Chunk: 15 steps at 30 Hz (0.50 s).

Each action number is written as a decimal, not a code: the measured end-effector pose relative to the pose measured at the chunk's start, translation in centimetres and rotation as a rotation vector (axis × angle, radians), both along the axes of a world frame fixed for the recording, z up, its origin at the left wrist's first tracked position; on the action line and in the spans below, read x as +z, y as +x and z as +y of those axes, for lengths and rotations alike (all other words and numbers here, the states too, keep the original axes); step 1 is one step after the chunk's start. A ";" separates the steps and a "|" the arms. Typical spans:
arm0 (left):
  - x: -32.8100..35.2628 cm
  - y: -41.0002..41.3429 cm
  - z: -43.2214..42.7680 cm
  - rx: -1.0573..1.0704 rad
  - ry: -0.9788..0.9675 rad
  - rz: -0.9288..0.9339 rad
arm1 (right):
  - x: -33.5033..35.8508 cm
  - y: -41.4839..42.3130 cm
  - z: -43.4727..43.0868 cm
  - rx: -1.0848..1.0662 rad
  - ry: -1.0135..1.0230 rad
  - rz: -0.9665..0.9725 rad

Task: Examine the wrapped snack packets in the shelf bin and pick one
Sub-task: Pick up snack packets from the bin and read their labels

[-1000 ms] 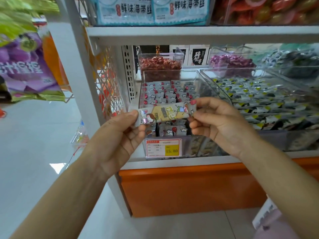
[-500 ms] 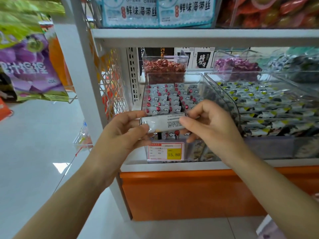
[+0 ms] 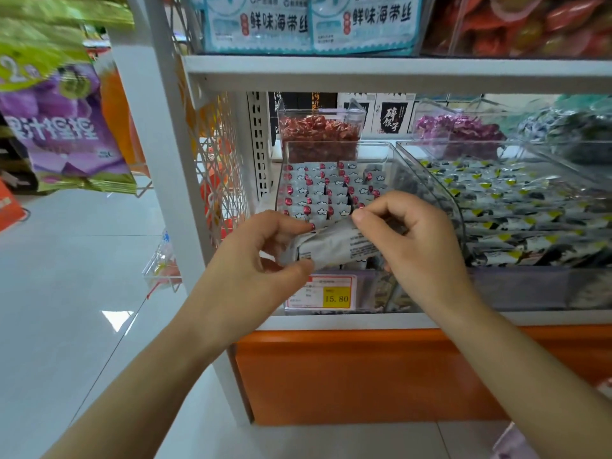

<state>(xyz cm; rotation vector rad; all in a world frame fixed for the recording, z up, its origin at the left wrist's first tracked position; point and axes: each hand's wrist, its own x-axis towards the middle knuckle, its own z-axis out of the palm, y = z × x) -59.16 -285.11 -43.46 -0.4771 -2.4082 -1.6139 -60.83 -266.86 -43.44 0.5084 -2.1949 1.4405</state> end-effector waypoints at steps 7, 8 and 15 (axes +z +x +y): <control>0.9 -0.3 -0.1 -0.004 0.042 -0.113 | -0.1 0.1 -0.4 0.039 0.021 0.003; 1.1 -0.4 -0.3 -0.029 0.069 -0.144 | -0.1 0.2 -0.4 0.051 0.008 -0.013; 1.5 -0.9 -1.4 -0.057 0.115 -0.232 | -0.2 0.2 -0.6 0.076 0.021 -0.034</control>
